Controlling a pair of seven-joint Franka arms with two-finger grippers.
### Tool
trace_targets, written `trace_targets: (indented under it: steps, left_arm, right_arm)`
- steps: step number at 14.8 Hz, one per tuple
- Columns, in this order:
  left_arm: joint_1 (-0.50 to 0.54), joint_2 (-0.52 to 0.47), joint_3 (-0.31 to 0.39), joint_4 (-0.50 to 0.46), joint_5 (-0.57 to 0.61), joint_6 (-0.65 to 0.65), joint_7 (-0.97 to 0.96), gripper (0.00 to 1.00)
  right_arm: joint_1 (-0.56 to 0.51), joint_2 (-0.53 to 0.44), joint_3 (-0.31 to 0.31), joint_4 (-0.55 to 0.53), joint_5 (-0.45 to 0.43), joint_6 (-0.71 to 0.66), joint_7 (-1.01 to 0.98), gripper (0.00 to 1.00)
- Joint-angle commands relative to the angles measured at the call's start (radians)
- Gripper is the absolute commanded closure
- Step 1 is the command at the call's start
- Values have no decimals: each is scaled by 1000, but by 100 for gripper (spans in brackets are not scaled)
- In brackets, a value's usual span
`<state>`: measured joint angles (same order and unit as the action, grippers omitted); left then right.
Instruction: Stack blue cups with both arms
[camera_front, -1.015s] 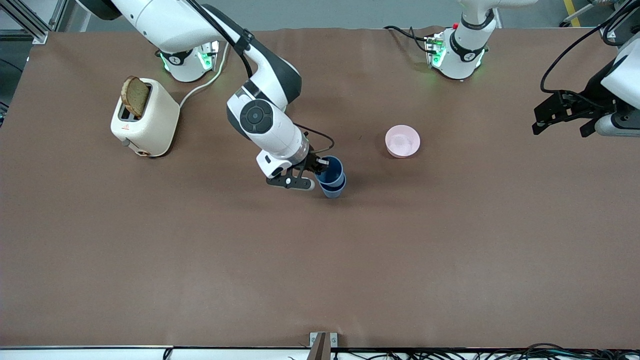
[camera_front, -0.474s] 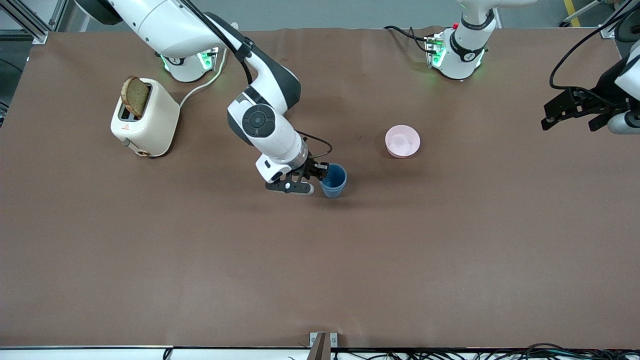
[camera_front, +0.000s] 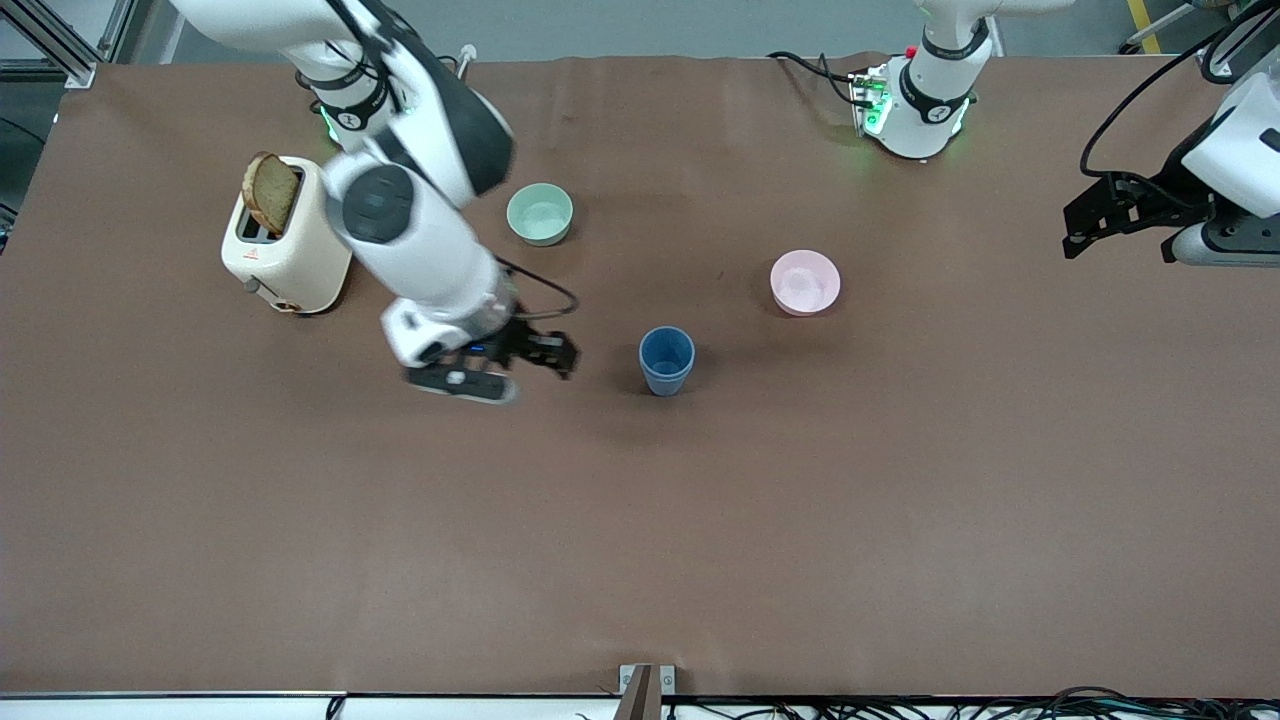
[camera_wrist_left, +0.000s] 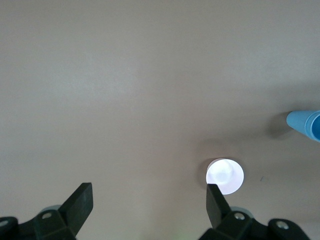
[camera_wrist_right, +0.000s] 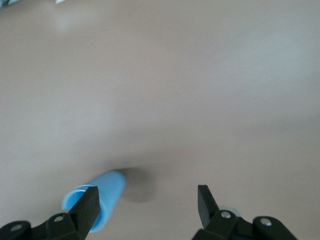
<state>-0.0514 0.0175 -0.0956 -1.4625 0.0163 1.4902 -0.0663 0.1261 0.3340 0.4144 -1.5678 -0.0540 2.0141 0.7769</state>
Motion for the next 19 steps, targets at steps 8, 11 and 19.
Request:
trace_targets:
  steps: [8, 11, 19]
  left_arm:
    - [13, -40, -9, -41, 30, 5, 6, 0]
    - [15, -42, -4, -41, 30, 4, 14, 0]
    - [15, -40, -4, -41, 27, 4, 16, 0]
  right_arm:
    - [-164, -352, -313, -60, 16, -356, -582, 12]
    - [-215, -378, -365, -55, 33, -417, -724, 12]
    - [-214, -368, -414, 57, 34, -572, -823, 0]
